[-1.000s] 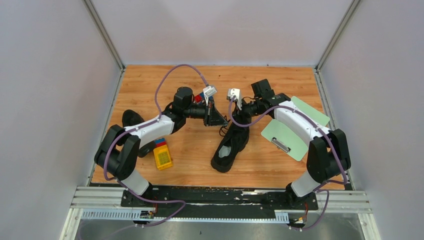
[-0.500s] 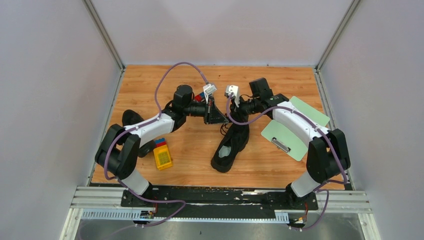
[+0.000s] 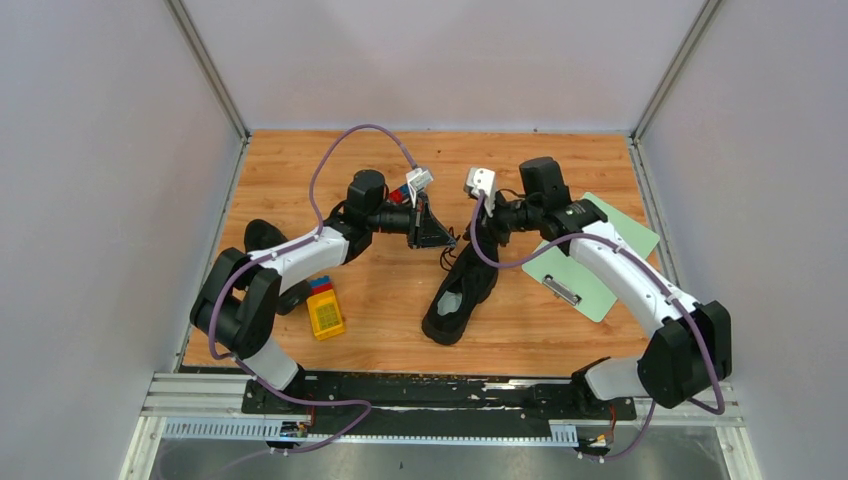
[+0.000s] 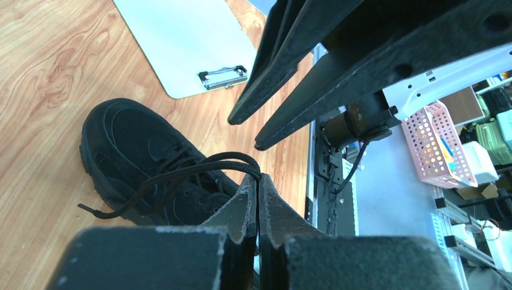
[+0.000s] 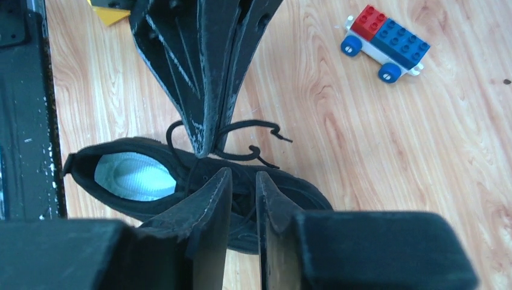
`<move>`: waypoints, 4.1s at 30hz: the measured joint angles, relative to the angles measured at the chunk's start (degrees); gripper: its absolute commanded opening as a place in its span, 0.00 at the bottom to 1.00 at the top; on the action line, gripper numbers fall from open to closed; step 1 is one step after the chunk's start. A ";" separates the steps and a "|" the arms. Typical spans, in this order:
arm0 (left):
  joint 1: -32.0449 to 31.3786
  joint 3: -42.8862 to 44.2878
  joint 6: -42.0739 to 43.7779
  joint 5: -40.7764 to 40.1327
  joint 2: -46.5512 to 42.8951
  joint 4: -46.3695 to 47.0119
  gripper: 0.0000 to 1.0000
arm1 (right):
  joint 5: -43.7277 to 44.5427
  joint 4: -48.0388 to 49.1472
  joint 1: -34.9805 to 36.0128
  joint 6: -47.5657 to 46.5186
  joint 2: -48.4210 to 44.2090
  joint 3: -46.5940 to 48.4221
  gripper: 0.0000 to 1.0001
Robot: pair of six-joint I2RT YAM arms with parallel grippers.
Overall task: Tie the shoes
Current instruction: Cross the shoelace with the shoelace.
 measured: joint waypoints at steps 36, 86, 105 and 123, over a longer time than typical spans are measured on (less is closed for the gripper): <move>0.92 -0.24 -8.76 1.38 0.00 7.82 0.00 | -0.42 21.20 0.17 15.45 8.87 -9.35 0.09; 1.64 1.27 -2.16 -3.39 0.44 -2.27 0.00 | -11.87 -2.47 2.67 11.98 -5.11 -0.96 0.00; 1.64 1.27 -2.10 -3.39 0.44 -2.62 0.00 | -9.88 -6.12 4.26 6.97 -4.72 -0.11 0.00; 1.64 1.27 -1.90 -3.39 0.44 -3.06 0.00 | -6.99 -8.96 6.93 2.25 -4.70 0.50 0.00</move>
